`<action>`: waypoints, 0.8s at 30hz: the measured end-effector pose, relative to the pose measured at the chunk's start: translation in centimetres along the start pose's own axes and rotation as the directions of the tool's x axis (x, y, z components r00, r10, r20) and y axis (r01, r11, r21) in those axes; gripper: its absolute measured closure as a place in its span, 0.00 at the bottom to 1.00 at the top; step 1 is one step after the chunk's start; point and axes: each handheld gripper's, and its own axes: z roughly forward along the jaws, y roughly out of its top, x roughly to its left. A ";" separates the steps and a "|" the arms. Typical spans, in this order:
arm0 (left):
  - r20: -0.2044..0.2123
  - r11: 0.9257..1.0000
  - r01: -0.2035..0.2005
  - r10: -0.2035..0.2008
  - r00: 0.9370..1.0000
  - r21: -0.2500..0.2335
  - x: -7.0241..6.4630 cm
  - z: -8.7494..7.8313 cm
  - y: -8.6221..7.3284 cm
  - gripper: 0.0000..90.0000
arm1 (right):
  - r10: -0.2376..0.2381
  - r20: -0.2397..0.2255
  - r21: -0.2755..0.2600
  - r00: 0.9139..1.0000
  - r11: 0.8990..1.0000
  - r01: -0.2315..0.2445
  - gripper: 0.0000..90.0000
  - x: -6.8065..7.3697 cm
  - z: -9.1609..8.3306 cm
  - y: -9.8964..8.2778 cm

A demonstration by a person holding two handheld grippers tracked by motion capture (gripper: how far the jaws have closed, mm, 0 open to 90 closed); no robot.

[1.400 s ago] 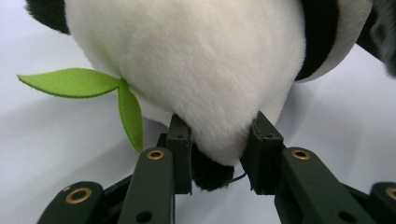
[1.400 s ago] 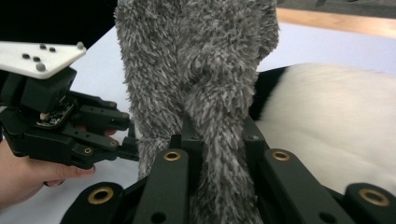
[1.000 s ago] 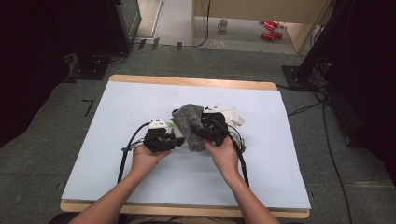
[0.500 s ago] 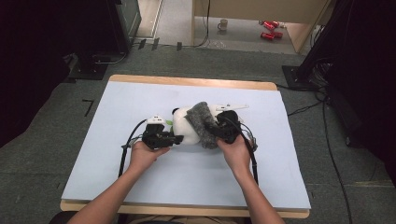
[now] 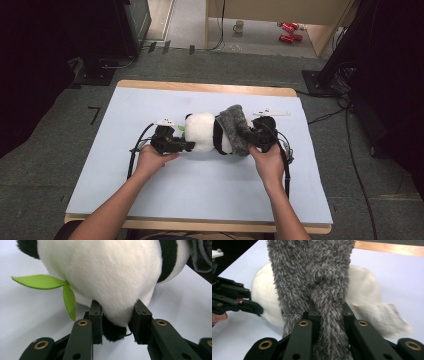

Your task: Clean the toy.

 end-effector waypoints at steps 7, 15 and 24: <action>0.000 1.000 0.006 -0.006 1.000 0.005 0.2 0.1 0.1 0.74 | 0.053 0.018 -0.014 0.998 0.999 -0.053 0.87 -1.8 -1.2 -0.3; -0.009 1.000 -0.025 0.025 1.000 -0.004 0.1 0.3 -0.1 0.73 | 0.116 0.039 -0.081 0.992 0.990 -0.113 0.87 -3.7 -2.9 0.4; -0.016 0.999 -0.035 0.035 0.999 -0.007 0.1 0.5 -0.7 0.71 | 0.133 0.039 -0.086 0.990 0.988 -0.129 0.87 -4.2 -1.6 0.6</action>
